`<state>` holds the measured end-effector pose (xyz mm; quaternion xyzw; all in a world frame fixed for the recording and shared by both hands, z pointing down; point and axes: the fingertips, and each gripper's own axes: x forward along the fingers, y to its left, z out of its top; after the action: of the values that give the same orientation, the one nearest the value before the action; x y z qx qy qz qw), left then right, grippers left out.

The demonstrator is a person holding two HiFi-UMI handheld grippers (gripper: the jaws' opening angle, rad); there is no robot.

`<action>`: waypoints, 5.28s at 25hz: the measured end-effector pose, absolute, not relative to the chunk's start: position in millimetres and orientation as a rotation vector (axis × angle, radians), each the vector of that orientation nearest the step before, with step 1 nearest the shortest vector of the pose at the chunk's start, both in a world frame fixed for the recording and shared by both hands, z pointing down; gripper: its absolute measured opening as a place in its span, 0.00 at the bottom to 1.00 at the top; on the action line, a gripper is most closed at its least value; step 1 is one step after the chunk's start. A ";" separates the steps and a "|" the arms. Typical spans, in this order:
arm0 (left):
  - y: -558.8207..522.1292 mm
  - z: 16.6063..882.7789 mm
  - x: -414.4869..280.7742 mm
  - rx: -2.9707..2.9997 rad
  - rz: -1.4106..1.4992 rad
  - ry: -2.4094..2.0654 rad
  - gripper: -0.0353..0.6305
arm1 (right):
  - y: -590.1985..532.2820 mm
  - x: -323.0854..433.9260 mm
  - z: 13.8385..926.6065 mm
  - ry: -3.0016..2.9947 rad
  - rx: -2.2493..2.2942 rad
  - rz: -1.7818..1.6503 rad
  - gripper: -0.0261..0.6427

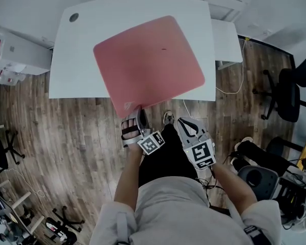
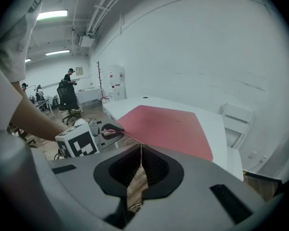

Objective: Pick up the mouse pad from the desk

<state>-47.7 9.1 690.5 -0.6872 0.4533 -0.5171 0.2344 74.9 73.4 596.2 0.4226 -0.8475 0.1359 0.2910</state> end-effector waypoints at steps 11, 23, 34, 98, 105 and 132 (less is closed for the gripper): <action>-16.7 656.4 -50.8 -1.995 -1.545 1.219 0.10 | 22.7 93.5 610.0 -2.218 0.945 0.241 0.10; -49.5 645.4 -54.7 -2.072 -1.637 1.336 0.10 | -28.1 143.1 647.5 -2.062 0.691 -0.026 0.11; -49.9 642.7 -59.5 -2.141 -1.624 1.384 0.10 | -38.8 145.1 670.4 -1.937 0.559 -0.170 0.27; -358.7 592.3 -135.0 -2.278 -1.434 1.405 0.10 | -372.7 65.9 566.2 -1.825 0.888 -0.272 0.13; -382.2 539.2 -140.7 -2.222 -1.331 1.537 0.10 | -391.1 60.1 525.6 -1.878 0.994 -0.250 0.13; -372.6 397.2 -152.1 -2.159 -0.834 1.855 0.10 | -390.1 54.3 386.0 -2.122 1.304 -0.277 0.12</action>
<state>-152.1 -372.6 397.2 -0.7251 0.6230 -0.2801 0.0873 54.3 -390.1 386.0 0.4942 -0.8045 -0.1051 0.3123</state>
